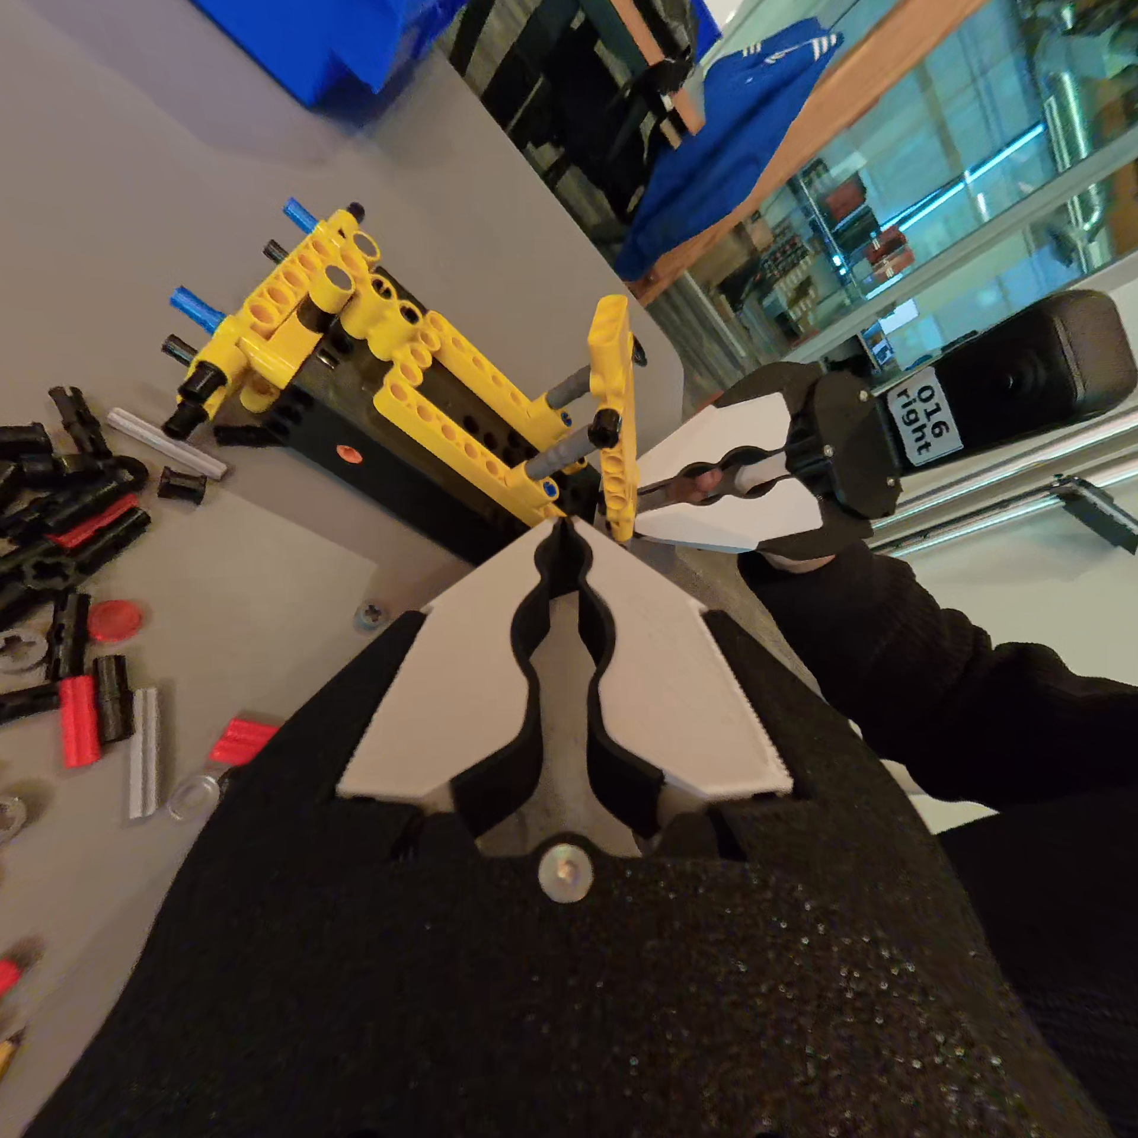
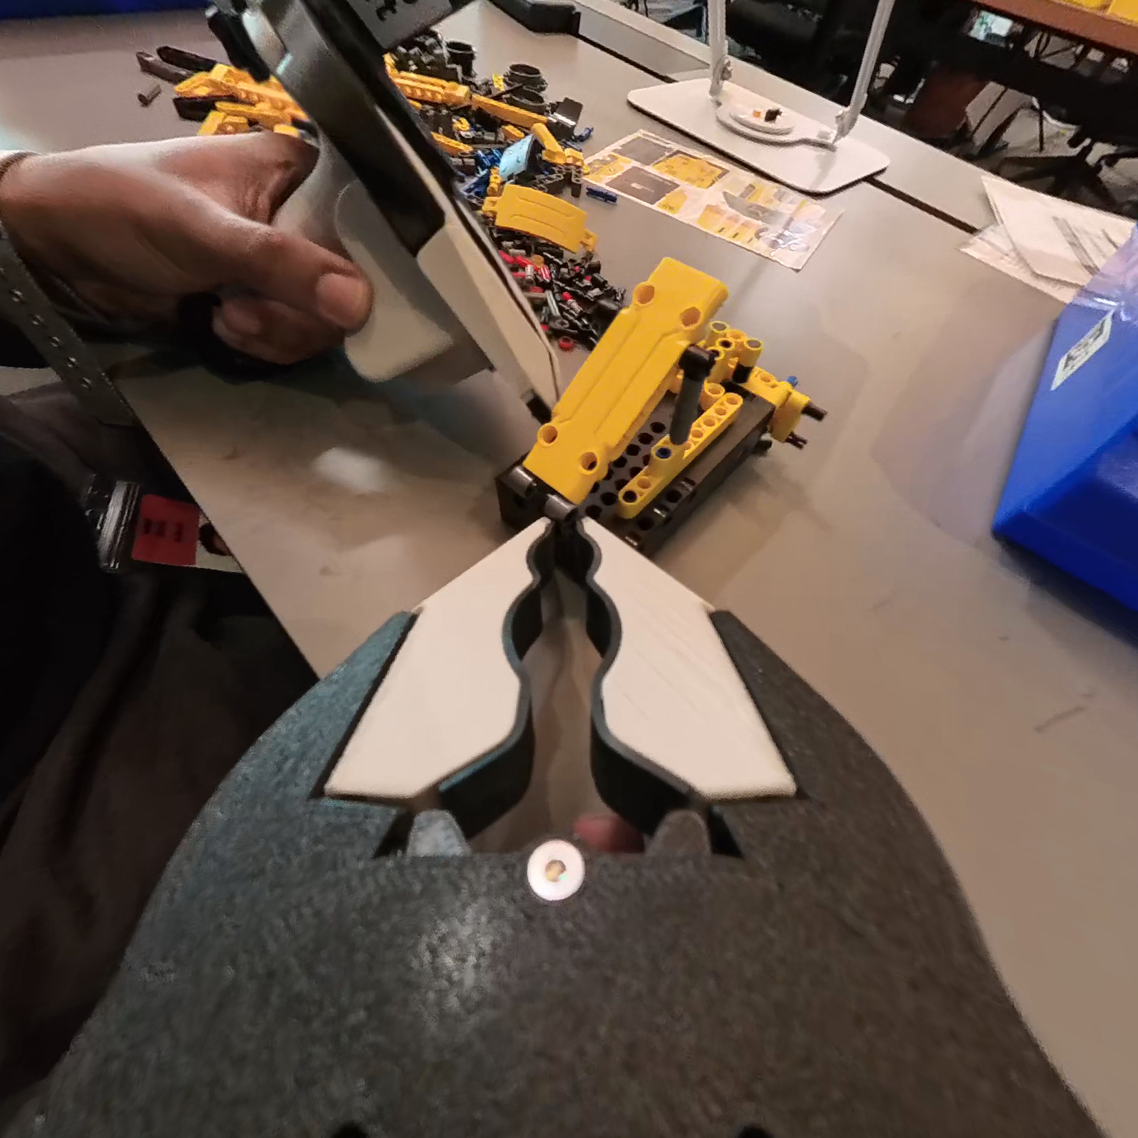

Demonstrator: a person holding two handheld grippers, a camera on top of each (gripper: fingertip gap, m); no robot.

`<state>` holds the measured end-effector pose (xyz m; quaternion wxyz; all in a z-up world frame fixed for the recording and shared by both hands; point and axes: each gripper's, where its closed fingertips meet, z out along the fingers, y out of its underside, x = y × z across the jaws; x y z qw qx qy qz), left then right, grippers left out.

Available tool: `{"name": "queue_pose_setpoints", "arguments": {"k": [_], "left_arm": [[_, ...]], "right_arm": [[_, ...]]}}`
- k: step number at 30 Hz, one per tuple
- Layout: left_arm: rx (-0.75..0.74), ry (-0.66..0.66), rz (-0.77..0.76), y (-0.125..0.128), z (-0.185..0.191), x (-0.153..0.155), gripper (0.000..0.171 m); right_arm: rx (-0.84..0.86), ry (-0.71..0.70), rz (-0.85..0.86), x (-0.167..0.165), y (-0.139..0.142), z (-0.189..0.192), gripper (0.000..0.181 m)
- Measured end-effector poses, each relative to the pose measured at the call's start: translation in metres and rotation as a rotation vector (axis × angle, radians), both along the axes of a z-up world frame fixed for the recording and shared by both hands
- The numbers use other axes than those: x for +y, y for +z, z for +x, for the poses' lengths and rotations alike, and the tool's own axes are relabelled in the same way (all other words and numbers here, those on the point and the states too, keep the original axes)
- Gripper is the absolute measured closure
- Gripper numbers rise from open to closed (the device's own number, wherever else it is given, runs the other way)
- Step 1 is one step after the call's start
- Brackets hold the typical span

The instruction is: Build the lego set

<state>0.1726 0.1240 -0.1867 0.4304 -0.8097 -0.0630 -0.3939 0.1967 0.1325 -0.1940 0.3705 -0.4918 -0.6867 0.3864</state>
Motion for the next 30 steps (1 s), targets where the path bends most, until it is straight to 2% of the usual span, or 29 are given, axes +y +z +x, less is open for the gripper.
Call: {"name": "queue_pose_setpoints", "arguments": {"k": [4, 7, 8, 9, 13, 16, 23, 30], "left_arm": [[-0.009, 0.008, 0.028, 0.005, -0.002, -0.001, 0.171], [-0.027, 0.074, 0.166, 0.027, -0.015, -0.004, 0.17], [-0.019, 0.101, 0.209, 0.034, -0.022, -0.004, 0.17], [-0.003, 0.129, 0.228, 0.037, -0.029, -0.002, 0.169], [0.106, 0.139, 0.124, 0.027, -0.041, 0.009, 0.161], [0.252, 0.177, 0.042, 0.015, -0.059, 0.027, 0.161], [0.475, 0.048, -0.009, 0.001, -0.056, 0.053, 0.165], [0.444, 0.008, -0.004, 0.0, -0.044, 0.049, 0.167]], "right_arm": [[-0.021, -0.044, -0.006, 0.006, -0.002, -0.003, 0.176], [-0.016, -0.083, -0.03, 0.012, -0.001, -0.004, 0.176], [-0.016, -0.094, -0.033, 0.014, -0.001, -0.003, 0.174], [-0.02, -0.097, -0.034, 0.014, -0.001, -0.003, 0.162], [-0.041, -0.113, -0.039, 0.014, -0.002, 0.002, 0.14], [-0.049, -0.162, 0.005, 0.018, -0.001, 0.004, 0.139], [-0.056, -0.279, 0.046, 0.019, 0.004, 0.007, 0.14], [-0.069, -0.263, 0.018, 0.003, 0.002, -0.005, 0.138]]}}
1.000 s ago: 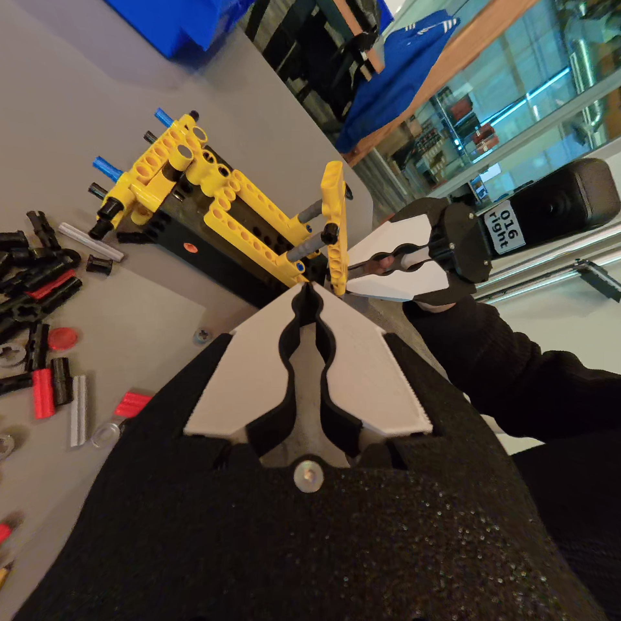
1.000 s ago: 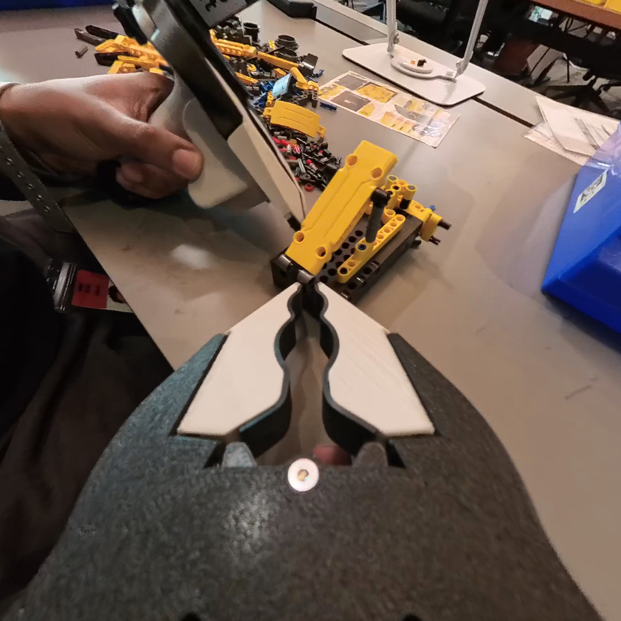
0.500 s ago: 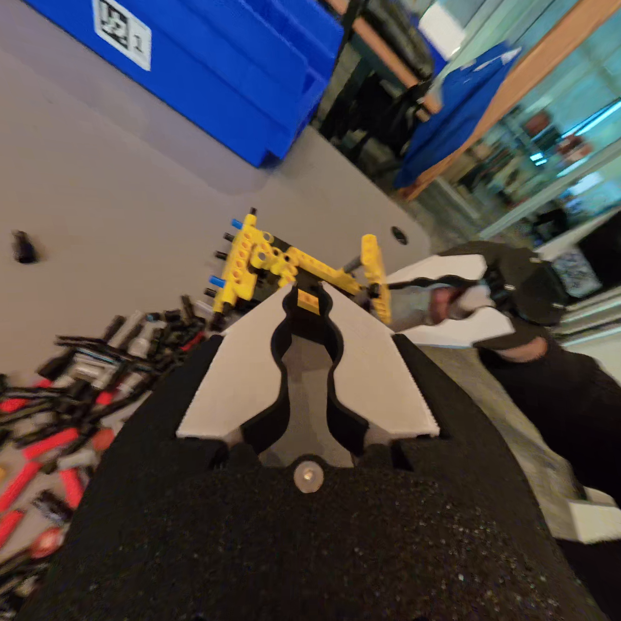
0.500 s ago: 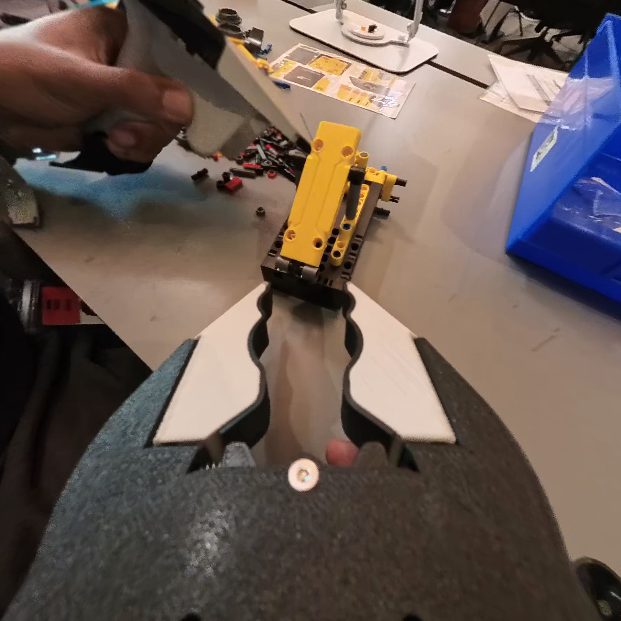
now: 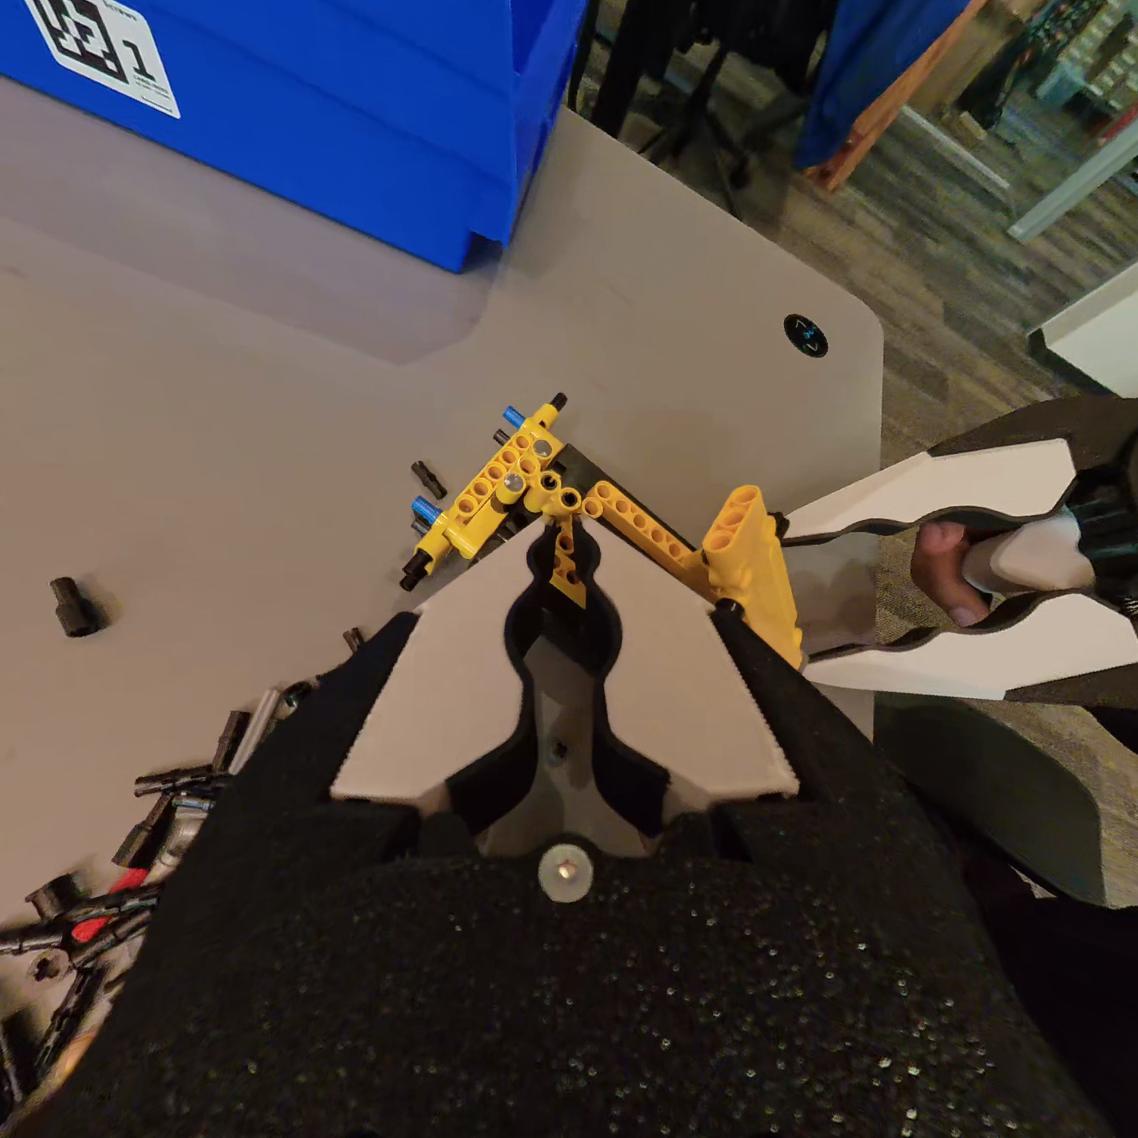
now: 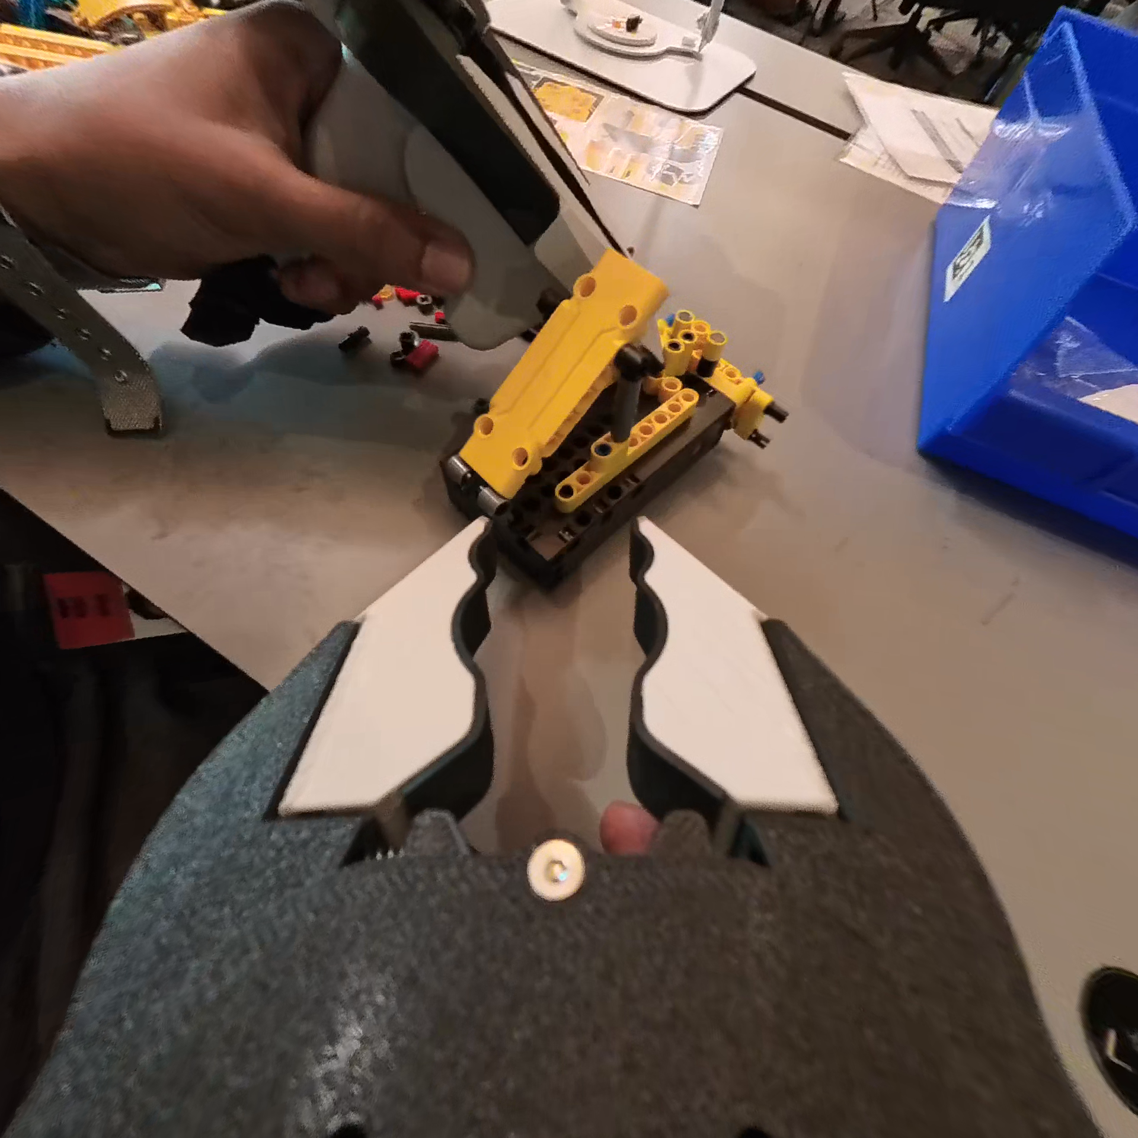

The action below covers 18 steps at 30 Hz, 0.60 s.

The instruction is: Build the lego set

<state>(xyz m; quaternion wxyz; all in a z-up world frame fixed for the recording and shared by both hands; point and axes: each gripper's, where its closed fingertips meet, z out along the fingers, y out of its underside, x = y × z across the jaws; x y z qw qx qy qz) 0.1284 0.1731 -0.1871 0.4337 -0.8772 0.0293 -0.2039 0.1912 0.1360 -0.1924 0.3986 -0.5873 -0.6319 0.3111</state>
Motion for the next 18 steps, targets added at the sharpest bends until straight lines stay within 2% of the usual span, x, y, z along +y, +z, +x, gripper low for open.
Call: {"name": "queue_pose_setpoints", "arguments": {"k": [6, 13, 18], "left_arm": [[0.024, 0.01, 0.01, 0.0, -0.001, -0.003, 0.167], [0.036, 0.02, 0.013, 0.0, -0.004, -0.006, 0.167], [-0.007, 0.023, 0.011, 0.0, -0.003, -0.008, 0.167]], "right_arm": [[-0.021, -0.051, -0.049, 0.005, -0.005, 0.002, 0.136], [-0.012, -0.094, -0.031, 0.007, -0.006, 0.003, 0.136], [-0.001, -0.051, 0.003, -0.007, -0.002, 0.011, 0.136]]}}
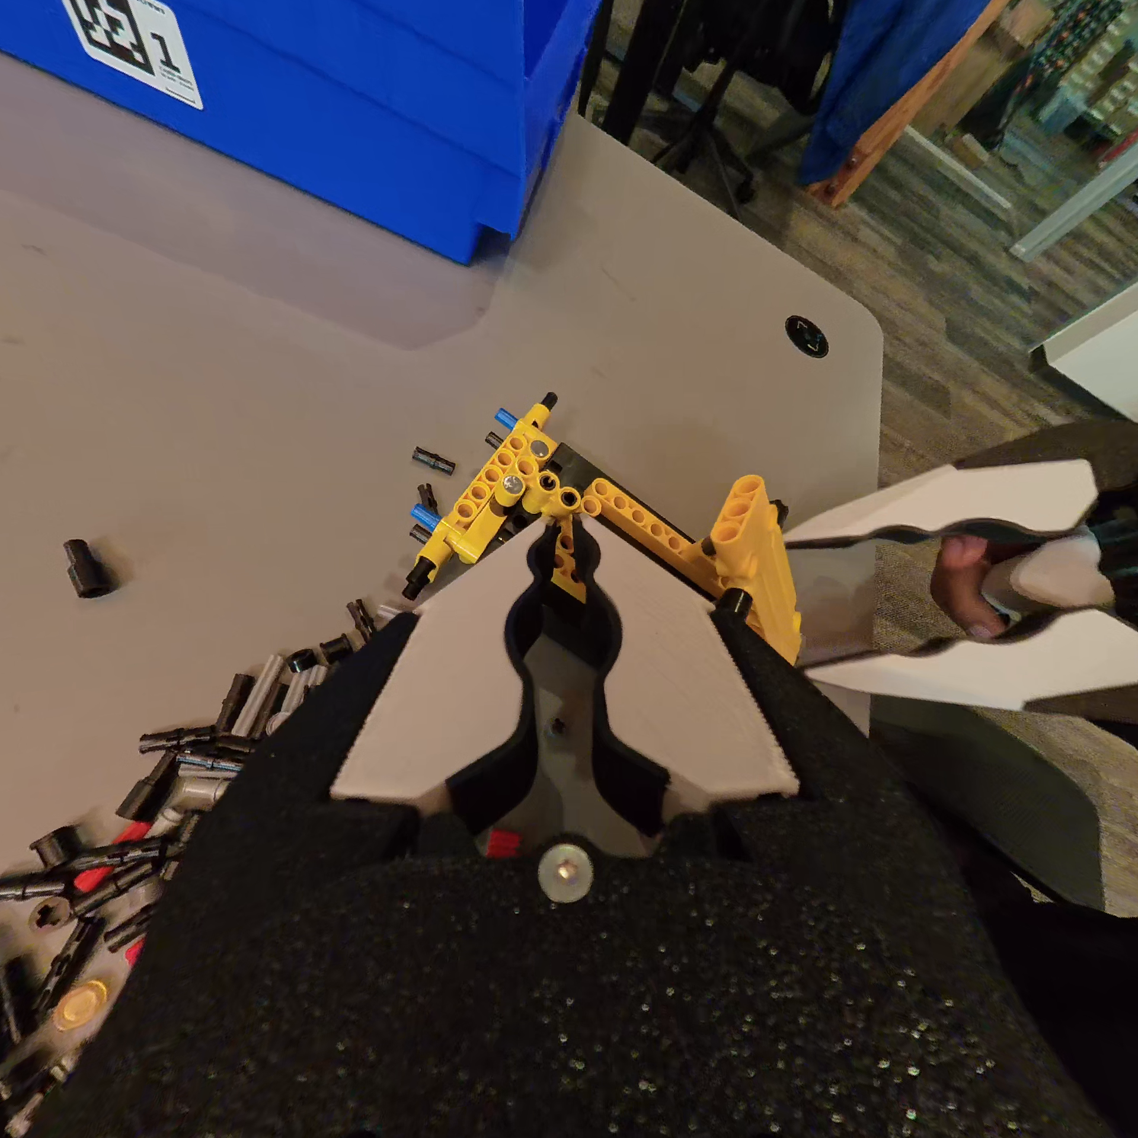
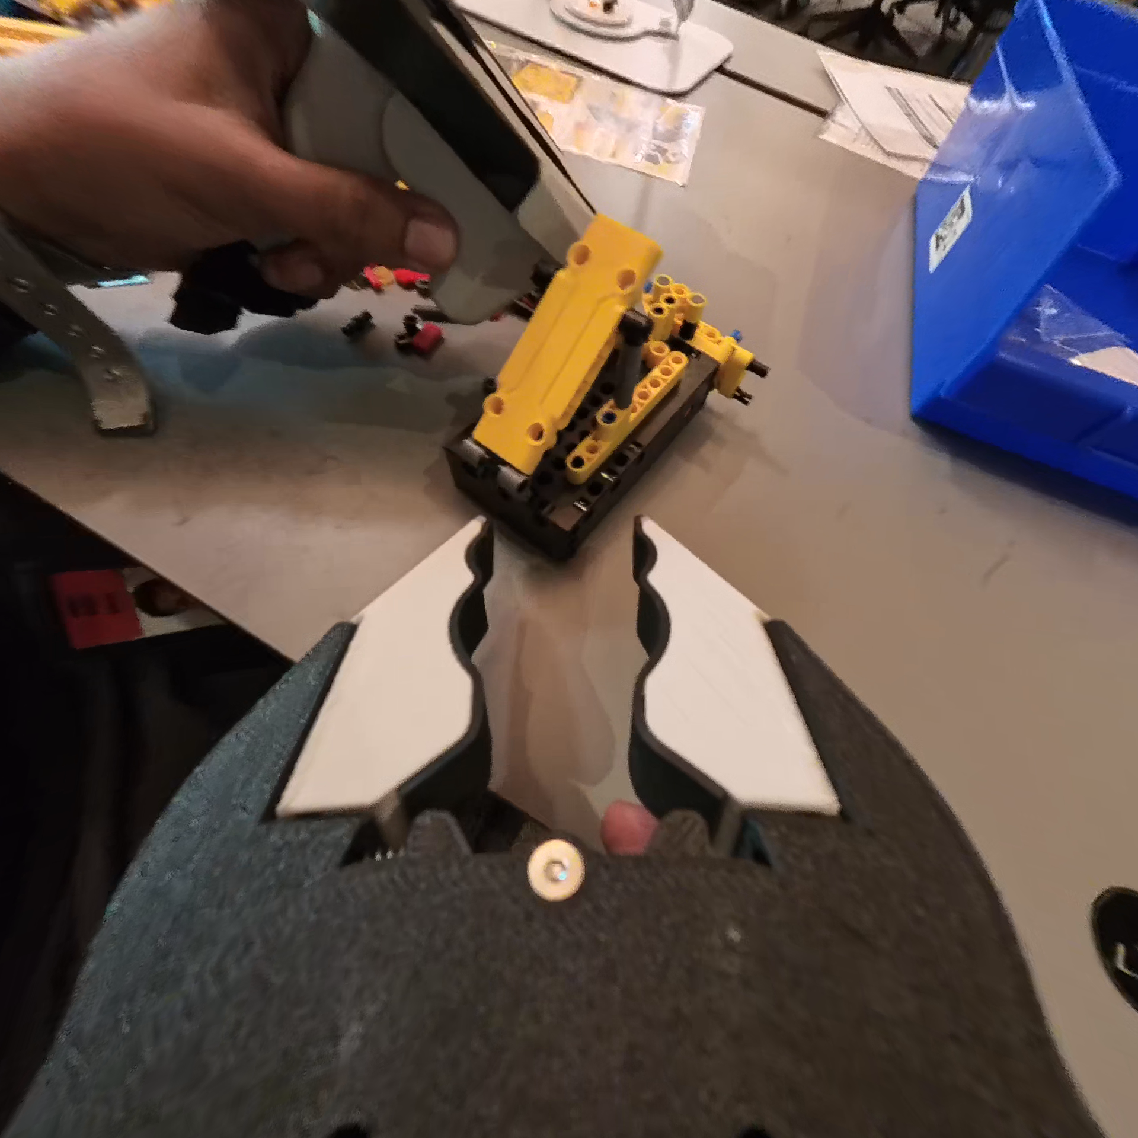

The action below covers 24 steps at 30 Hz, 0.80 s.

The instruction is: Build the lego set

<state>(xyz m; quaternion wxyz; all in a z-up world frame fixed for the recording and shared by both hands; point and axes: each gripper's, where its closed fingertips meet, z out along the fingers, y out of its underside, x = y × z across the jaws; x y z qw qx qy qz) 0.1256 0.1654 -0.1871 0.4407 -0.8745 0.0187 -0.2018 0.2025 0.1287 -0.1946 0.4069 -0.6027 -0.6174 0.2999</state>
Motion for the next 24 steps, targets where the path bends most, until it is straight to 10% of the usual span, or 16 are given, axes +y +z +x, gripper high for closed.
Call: {"name": "queue_pose_setpoints", "arguments": {"k": [24], "left_arm": [[0.06, 0.022, -0.005, 0.0, -0.004, -0.003, 0.167]], "right_arm": [[-0.063, -0.075, -0.07, -0.007, -0.003, -0.019, 0.151]]}}
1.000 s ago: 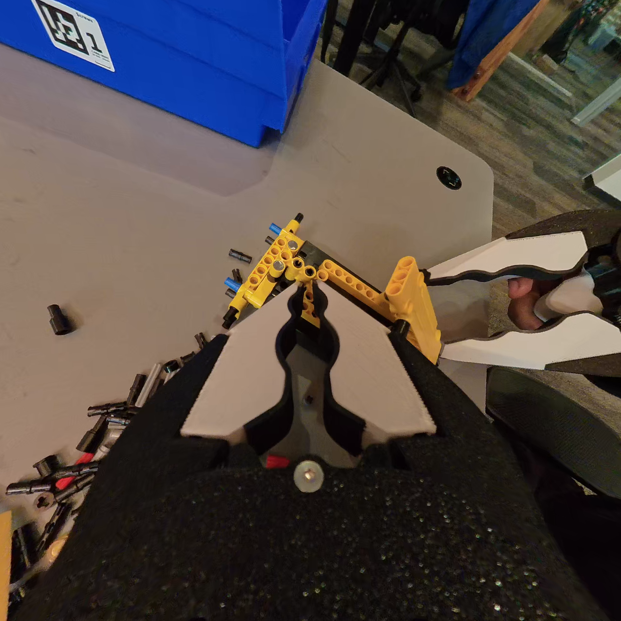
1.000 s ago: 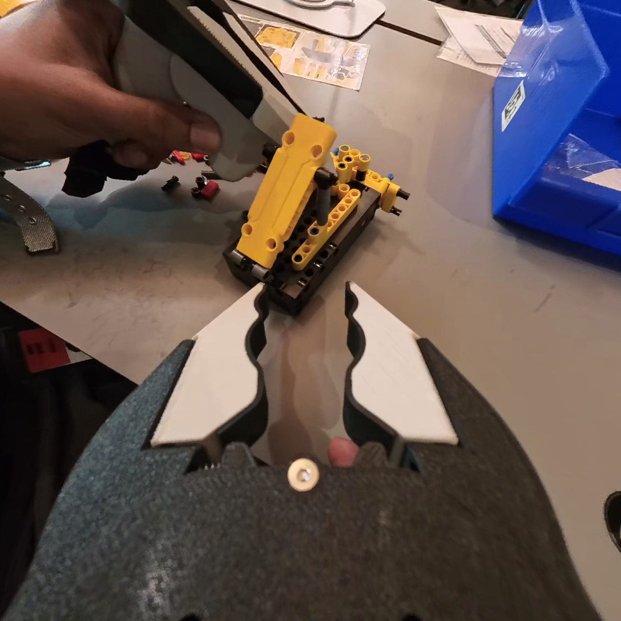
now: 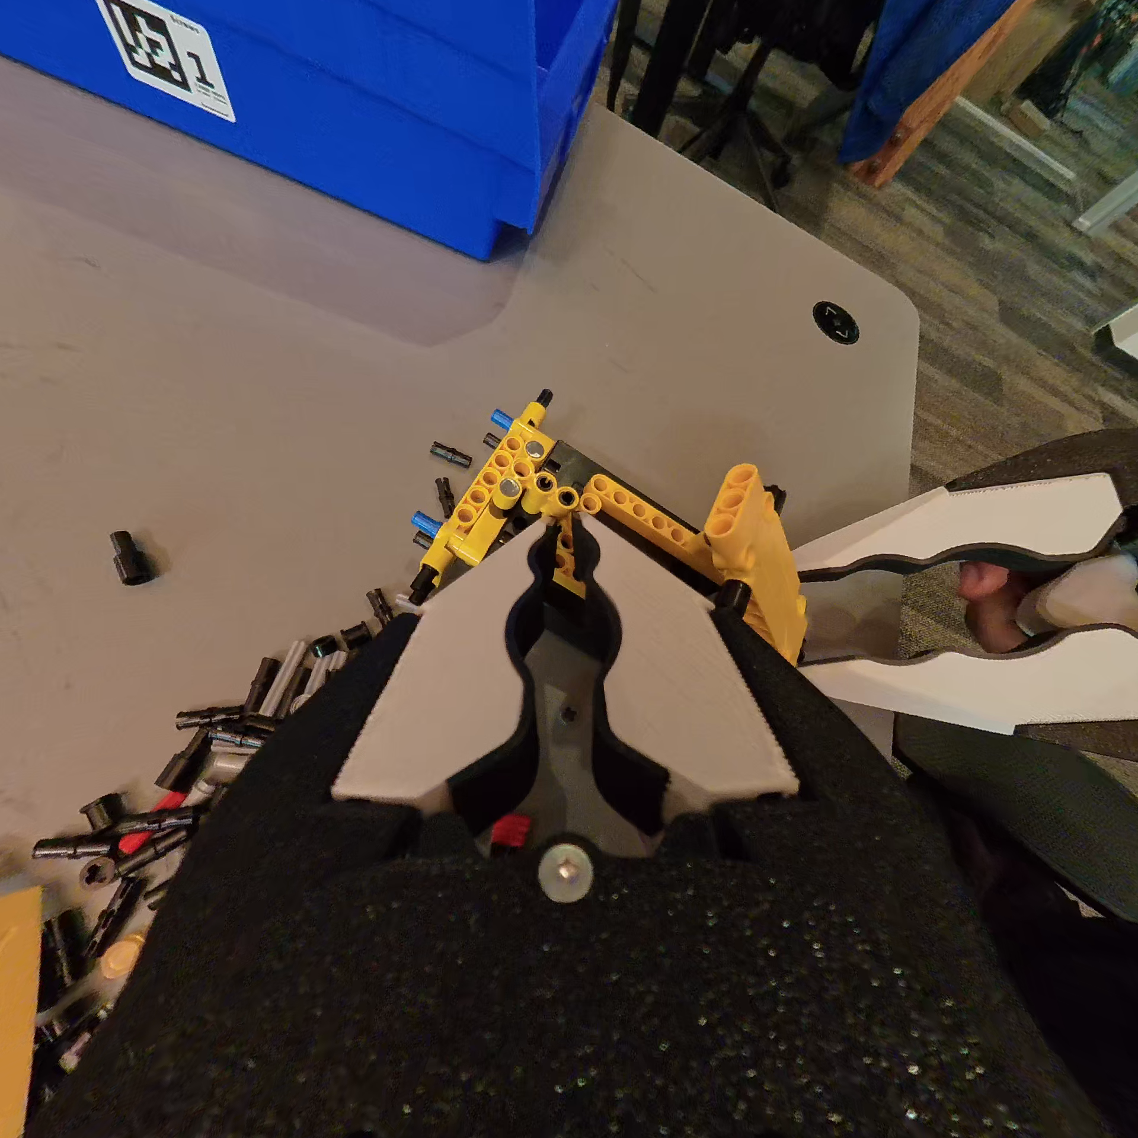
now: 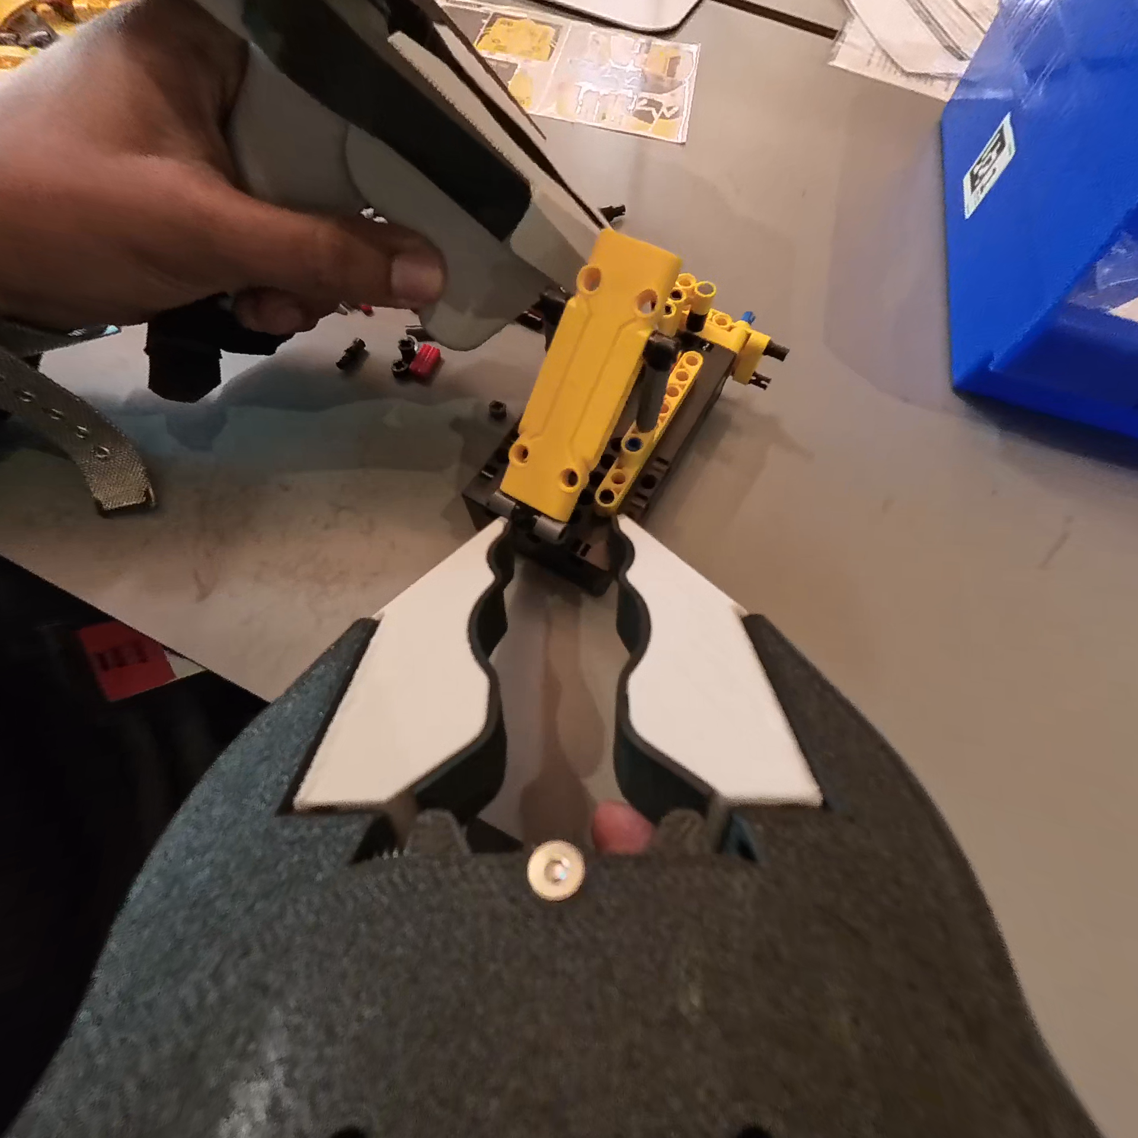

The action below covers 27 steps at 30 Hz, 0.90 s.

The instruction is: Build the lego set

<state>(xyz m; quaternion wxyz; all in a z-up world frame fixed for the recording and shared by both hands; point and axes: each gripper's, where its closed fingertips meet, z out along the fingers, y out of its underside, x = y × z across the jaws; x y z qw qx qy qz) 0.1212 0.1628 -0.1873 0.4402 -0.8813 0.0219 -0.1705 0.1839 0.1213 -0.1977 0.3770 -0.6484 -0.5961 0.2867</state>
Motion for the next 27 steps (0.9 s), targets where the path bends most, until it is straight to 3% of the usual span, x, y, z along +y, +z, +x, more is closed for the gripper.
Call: {"name": "queue_pose_setpoints", "arguments": {"k": [7, 10, 17, 22, 27], "left_arm": [[-0.003, 0.01, 0.004, 0.0, -0.001, 0.0, 0.167], [-0.004, 0.014, 0.007, 0.0, -0.001, 0.0, 0.167], [-0.014, 0.016, 0.008, 0.0, -0.001, 0.0, 0.167], [-0.013, 0.017, 0.008, 0.0, 0.0, 0.0, 0.167], [-0.021, 0.017, 0.009, 0.0, -0.001, 0.0, 0.167]], "right_arm": [[-0.03, -0.006, -0.007, -0.001, 0.0, 0.001, 0.15], [-0.044, 0.0, 0.001, -0.005, 0.002, 0.002, 0.14], [-0.042, -0.034, 0.137, -0.002, 0.018, 0.005, 0.137], [-0.071, 0.081, 0.421, -0.008, 0.03, 0.002, 0.145], [-0.164, 0.228, 0.435, -0.022, 0.021, -0.001, 0.149]]}}
